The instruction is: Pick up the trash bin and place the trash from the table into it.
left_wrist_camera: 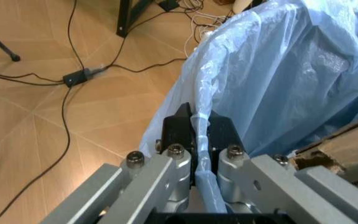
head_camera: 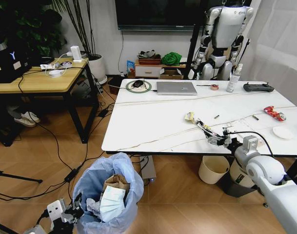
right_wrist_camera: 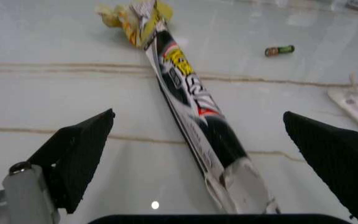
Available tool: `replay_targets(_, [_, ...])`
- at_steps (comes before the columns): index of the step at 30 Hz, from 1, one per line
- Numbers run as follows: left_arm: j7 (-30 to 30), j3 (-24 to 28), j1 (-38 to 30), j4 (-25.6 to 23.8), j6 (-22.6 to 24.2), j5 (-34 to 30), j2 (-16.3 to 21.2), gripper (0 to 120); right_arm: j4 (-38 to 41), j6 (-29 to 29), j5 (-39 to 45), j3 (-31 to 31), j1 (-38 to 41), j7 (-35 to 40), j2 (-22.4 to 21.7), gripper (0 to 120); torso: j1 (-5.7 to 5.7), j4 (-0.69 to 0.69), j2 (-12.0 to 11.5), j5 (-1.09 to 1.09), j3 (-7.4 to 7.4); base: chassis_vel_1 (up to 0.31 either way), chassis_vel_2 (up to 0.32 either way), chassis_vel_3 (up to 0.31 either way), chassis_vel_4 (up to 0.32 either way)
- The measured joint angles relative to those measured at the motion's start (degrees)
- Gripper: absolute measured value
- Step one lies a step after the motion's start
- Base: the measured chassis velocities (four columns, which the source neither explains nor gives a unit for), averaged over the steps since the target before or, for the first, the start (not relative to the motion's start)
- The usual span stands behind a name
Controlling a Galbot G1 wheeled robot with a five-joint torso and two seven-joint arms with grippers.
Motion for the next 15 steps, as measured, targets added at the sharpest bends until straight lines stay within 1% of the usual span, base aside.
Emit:
replay_targets(2, [0.0, -0.1, -0.1, 0.0, 0.0, -0.1, 0.0, 0, -1.8, 0.6, -0.7, -0.5, 0.1, -0.5, 0.3, 98, 0.00, -0.02, 0.0, 0.01, 0.00, 0.000, 0.000, 0.000, 0.000])
replay_targets(4, [0.0, -0.1, -0.2, 0.0, 0.0, -0.2, 0.0, 0, -2.7, 0.9, -0.7, -0.5, 0.5, -0.5, 0.6, 91, 0.00, 0.00, 0.0, -0.02, -0.01, 0.000, 0.000, 0.000, 0.000])
replay_targets(5, [0.0, -0.1, -0.2, 0.0, 0.0, -0.2, 0.0, 0, -2.7, 0.9, -0.7, -0.5, 0.5, -0.5, 0.6, 91, 0.00, 0.00, 0.0, -0.02, -0.01, 0.000, 0.000, 0.000, 0.000])
replay_targets(6, [0.0, -0.1, -0.1, 0.0, 0.0, -0.2, 0.0, 0, -2.9, 1.0, -0.7, -0.5, 0.7, -0.5, 0.7, 88, 0.00, 0.00, 0.0, -0.03, -0.01, 0.000, 0.000, 0.000, 0.000])
replay_targets(11, [0.0, -0.1, -0.1, 0.1, 0.0, -0.2, 0.1, 0, -2.7, 1.0, -0.5, -0.4, 0.6, -0.3, 0.8, 66, 0.00, 0.00, 0.0, 0.00, -0.01, 0.000, 0.000, 0.000, 0.000])
replay_targets(13, [0.0, -0.1, -0.2, 0.1, 0.0, -0.2, 0.1, 0, -2.5, 0.9, -0.5, -0.5, 0.5, -0.2, 1.0, 59, 0.00, 0.00, 0.0, 0.00, -0.01, 0.000, 0.000, 0.000, 0.000])
replay_targets(14, [0.0, -0.1, -0.2, 0.1, 0.0, -0.2, 0.1, 0, -2.5, 0.9, -0.5, -0.5, 0.5, -0.2, 1.0, 59, 0.00, 0.00, 0.0, 0.00, -0.01, 0.000, 0.000, 0.000, 0.000])
replay_targets(15, [0.0, -0.1, -0.2, 0.1, 0.0, -0.2, 0.1, 0, -2.3, 0.9, -0.6, -0.5, 0.4, -0.2, 1.1, 54, 0.00, 0.00, 0.0, 0.00, -0.01, 0.000, 0.000, 0.000, 0.000])
